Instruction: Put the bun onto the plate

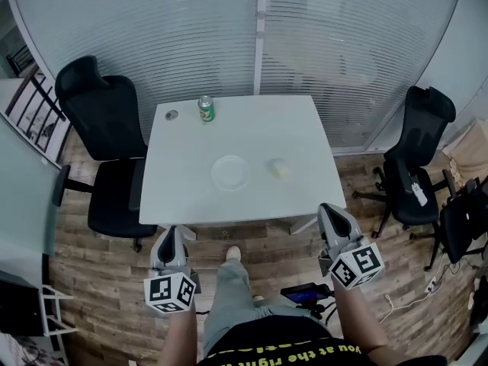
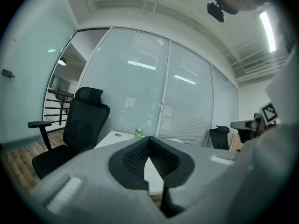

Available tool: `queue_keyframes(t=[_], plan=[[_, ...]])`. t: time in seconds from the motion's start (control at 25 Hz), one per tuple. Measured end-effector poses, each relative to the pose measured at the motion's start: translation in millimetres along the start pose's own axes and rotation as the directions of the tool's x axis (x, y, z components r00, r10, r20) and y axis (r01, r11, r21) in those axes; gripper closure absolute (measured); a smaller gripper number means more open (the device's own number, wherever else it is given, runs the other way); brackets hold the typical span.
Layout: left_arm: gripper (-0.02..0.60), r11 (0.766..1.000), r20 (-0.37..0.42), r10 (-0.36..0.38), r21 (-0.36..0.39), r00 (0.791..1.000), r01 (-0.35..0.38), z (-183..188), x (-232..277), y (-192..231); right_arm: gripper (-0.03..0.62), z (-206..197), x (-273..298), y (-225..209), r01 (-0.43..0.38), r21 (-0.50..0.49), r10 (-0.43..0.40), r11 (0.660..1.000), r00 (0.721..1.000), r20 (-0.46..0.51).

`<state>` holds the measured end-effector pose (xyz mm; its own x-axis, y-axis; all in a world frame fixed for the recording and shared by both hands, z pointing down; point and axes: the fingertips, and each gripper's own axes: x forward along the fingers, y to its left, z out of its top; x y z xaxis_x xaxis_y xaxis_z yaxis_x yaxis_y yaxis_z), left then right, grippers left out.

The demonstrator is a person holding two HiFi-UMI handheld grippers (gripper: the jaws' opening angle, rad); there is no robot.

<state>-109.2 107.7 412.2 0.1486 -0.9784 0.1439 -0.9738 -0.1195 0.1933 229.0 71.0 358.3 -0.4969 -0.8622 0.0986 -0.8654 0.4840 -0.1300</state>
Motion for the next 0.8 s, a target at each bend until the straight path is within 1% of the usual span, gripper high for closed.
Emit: queue_keyframes(t=[0.24, 0.36, 0.56, 0.8], plan=[[0.581, 1.0, 0.005, -0.029, -0.006, 1.0, 0.029, 12.8, 39.9, 11.7, 0.588, 11.6, 30.9, -7.9, 0.029, -0.007, -0.029, 1.0, 1.0, 0.004], [0.581, 0.999, 0.003, -0.04, -0.01, 0.999, 0.04, 18.6, 55.9, 20.8, 0.588, 15.2, 51.0, -5.3, 0.033, -0.006, -0.033, 0.999, 0.999, 0.003], [0.581, 0.999, 0.003, -0.04, -0.018, 0.999, 0.04, 25.3, 73.1, 40.1, 0.588, 21.9, 81.7, 6.8, 0.019, -0.016, -0.019, 1.0, 1.0, 0.001], [0.581, 0.999, -0.003, -0.04, -0.027, 0.999, 0.04, 28.7, 89.1, 58.2, 0.588, 27.4, 104.7, 12.4, 0.019, -0.024, -0.019, 1.0, 1.0, 0.002]])
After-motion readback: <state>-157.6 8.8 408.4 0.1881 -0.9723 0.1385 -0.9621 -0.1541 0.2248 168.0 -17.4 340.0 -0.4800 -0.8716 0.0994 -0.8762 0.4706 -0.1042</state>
